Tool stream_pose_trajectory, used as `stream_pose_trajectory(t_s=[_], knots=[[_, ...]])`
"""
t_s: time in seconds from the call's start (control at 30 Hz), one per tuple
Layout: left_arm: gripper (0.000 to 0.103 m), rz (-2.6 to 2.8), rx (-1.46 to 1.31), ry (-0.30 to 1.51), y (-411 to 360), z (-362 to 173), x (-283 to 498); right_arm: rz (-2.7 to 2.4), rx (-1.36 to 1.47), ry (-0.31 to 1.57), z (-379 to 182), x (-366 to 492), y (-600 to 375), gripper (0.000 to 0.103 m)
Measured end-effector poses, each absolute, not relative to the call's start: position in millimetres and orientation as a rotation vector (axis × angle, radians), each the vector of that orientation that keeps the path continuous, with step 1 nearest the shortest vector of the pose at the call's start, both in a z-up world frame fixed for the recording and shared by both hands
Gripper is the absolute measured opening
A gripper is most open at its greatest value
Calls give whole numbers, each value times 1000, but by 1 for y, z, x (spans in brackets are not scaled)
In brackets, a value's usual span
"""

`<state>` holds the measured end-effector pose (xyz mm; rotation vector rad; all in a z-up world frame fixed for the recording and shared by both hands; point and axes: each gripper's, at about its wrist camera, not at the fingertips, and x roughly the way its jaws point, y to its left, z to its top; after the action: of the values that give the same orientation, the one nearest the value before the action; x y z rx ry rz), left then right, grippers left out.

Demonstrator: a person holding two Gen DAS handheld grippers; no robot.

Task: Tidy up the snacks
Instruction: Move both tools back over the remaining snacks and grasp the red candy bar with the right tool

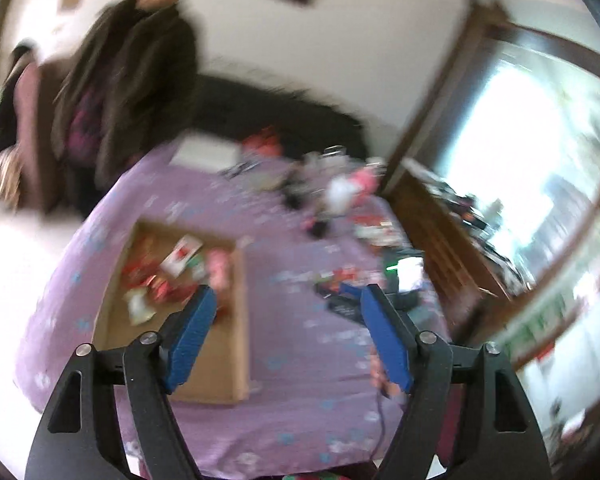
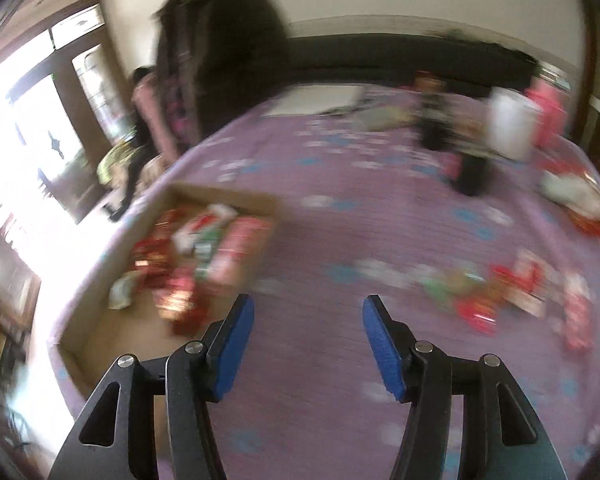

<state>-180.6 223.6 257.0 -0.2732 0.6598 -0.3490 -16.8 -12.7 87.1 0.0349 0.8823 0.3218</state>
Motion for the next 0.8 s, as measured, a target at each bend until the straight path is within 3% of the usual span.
stream_pose_trajectory(t_s=[0.23, 0.47, 0.8], knots=[[84, -399, -142, 584, 178, 307, -198, 134, 141, 913, 78, -10, -114, 59], [84, -390, -169, 743, 175, 278, -173, 72, 130, 915, 74, 8, -130, 59], [84, -349, -230, 715, 207, 245, -155, 85, 135, 966, 50, 51, -113, 59]])
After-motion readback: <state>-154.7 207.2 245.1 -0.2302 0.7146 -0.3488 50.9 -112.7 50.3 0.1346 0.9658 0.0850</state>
